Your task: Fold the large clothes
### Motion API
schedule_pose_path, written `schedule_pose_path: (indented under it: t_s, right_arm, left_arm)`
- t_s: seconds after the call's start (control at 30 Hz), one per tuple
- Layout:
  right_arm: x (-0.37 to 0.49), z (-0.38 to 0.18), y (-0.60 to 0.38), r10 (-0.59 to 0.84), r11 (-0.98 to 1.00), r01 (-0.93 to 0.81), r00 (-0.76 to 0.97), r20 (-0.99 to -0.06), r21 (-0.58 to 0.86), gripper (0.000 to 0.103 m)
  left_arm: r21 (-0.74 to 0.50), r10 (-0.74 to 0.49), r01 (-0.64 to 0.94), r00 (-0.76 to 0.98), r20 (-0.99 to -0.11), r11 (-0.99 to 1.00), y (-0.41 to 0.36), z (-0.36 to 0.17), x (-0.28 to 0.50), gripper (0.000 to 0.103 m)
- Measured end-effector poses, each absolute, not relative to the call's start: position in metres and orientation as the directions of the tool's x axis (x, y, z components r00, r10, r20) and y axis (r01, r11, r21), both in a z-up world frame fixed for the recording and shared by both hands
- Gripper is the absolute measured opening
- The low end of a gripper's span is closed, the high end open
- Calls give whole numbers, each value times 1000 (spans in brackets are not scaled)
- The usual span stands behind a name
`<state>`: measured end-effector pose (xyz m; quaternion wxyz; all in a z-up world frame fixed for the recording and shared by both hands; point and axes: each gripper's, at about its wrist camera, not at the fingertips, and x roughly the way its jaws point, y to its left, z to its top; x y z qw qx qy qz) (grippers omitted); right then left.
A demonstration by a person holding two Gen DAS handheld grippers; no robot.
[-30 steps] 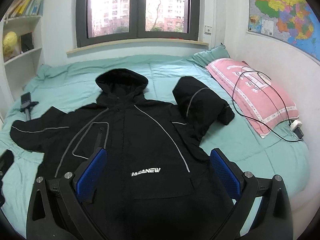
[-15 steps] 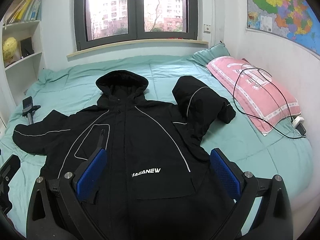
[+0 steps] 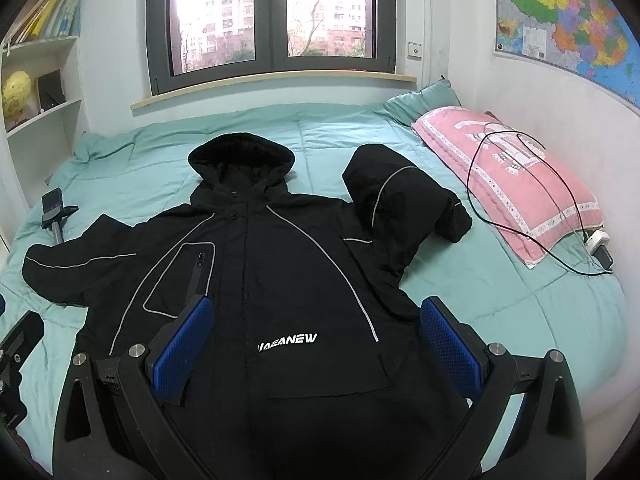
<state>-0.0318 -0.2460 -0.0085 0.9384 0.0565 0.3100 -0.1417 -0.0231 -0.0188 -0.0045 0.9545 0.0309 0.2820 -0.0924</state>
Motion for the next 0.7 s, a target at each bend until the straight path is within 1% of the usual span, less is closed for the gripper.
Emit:
schedule_pose_path:
  t_s: [0.43, 0.5, 0.57, 0.63, 0.7]
  right_arm:
    - [-26, -21, -258, -249, 946, 323, 742, -622, 6, 103]
    - [-28, -23, -271, -252, 940, 340, 749, -613, 29, 103]
    - [-33, -22, -290, -258, 929, 365, 765, -590, 67, 103]
    - [-39, -21, -323, -253, 915, 384, 784, -567, 123, 103]
    - [-40, -22, -365, -235, 899, 399, 788, -570, 181, 103]
  left_arm:
    - [-12, -189, 224, 794, -577, 975, -37, -19, -9, 95]
    - [-14, -196, 233, 785, -588, 972, -46, -23, -2, 95]
    - [-13, -207, 253, 759, -617, 967, -62, -28, 10, 95]
    - [-16, -231, 290, 726, -647, 957, -83, -32, 26, 95]
    - [-19, -264, 335, 703, -661, 942, -109, -34, 42, 95]
